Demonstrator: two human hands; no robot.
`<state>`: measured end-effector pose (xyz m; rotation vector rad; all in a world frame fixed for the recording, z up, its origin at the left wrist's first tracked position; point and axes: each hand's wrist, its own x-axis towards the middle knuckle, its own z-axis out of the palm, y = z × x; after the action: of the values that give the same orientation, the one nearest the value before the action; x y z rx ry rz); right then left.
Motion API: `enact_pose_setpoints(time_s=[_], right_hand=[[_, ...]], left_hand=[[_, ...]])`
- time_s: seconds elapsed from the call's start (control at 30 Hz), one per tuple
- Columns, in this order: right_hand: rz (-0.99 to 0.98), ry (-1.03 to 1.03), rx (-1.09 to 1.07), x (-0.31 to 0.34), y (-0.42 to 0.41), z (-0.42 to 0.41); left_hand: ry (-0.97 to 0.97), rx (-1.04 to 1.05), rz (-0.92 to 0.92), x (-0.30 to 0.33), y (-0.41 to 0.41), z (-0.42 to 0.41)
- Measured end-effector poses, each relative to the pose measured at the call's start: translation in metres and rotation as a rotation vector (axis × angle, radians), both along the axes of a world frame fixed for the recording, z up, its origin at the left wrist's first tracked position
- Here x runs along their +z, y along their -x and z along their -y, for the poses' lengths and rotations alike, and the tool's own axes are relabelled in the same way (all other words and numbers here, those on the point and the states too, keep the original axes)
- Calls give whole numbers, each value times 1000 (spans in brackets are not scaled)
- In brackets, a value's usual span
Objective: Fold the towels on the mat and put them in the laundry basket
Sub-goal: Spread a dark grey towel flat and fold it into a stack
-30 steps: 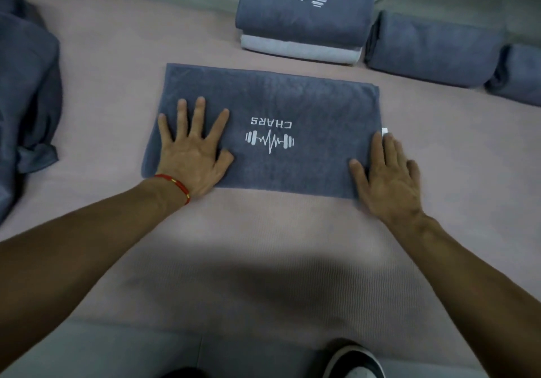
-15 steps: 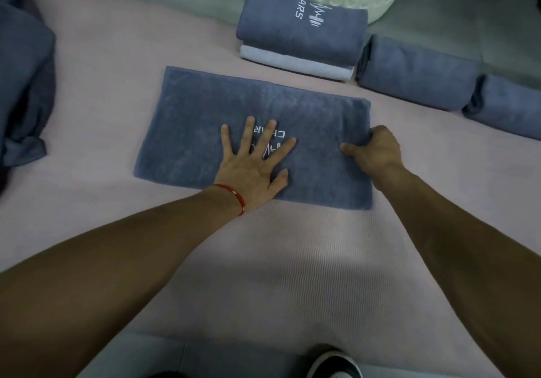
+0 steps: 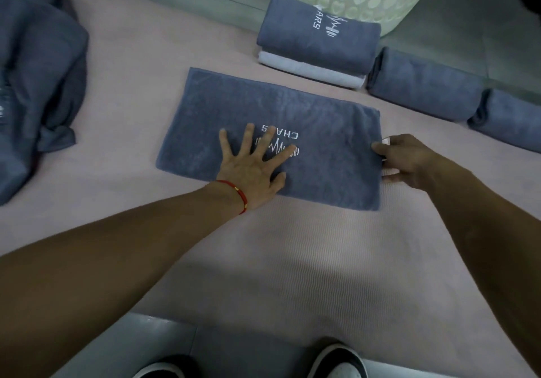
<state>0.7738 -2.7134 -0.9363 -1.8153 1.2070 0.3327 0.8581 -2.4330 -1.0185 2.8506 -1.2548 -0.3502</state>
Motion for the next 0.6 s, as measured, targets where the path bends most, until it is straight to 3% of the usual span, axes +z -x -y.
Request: enact_pose_setpoints(time_s=[0.17, 0.2, 0.27, 0.37, 0.43, 0.5, 0.6], right_hand=[[40, 468, 318, 25, -19, -29], [90, 484, 366, 34, -26, -39], [160, 523, 434, 51, -44, -67], [267, 634, 530, 55, -81, -115], [314, 669, 566, 51, -103, -150], [371, 553, 561, 47, -120, -182], [421, -4, 489, 40, -129, -213]], left_hand=[[19, 117, -89, 11, 8, -31], [111, 150, -115, 17, 6, -37], [472, 233, -228, 35, 1, -42], [927, 475, -701, 74, -13, -40], [1068, 663, -1072, 92, -26, -38], [1151, 779, -1301, 98, -41, -42], [1221, 957, -1224, 94, -64, -62]])
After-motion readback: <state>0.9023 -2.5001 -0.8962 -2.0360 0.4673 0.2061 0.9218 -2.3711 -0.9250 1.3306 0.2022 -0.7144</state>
